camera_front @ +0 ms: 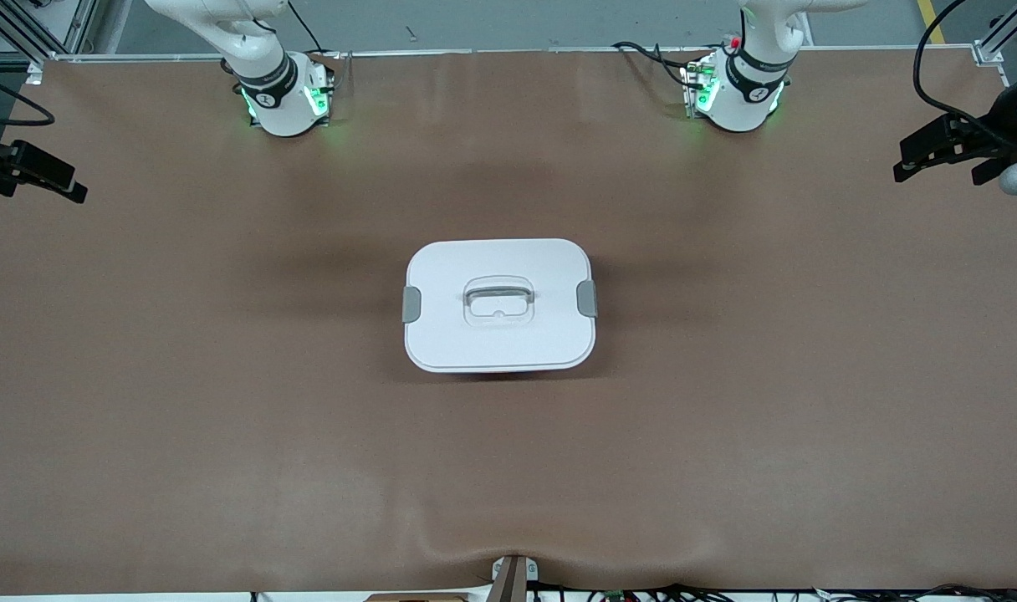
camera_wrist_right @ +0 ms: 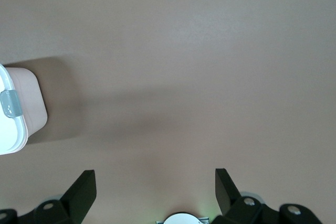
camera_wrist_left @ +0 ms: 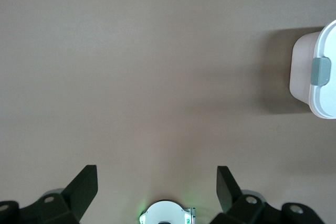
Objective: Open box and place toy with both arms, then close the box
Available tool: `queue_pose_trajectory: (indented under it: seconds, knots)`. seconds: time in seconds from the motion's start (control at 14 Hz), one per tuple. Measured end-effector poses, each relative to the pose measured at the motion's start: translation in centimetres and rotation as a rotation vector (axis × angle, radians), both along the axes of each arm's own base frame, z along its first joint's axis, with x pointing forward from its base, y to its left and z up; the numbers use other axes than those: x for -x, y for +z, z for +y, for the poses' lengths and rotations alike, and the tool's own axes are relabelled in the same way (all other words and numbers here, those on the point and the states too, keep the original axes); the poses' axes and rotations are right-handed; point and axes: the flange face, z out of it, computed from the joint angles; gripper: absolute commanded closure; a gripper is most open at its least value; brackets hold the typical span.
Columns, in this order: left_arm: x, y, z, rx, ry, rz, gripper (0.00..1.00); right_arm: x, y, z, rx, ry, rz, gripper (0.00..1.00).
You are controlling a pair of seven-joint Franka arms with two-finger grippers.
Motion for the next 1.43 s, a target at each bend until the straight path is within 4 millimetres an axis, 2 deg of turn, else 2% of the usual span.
queue_pose_trajectory:
  seconds: [1.43]
  knots:
    - [-0.12, -0.49, 0.23, -0.026, 0.006, 0.003, 0.00, 0.01, 0.25, -0.17, 0.000, -0.004, -0.005, 0.00]
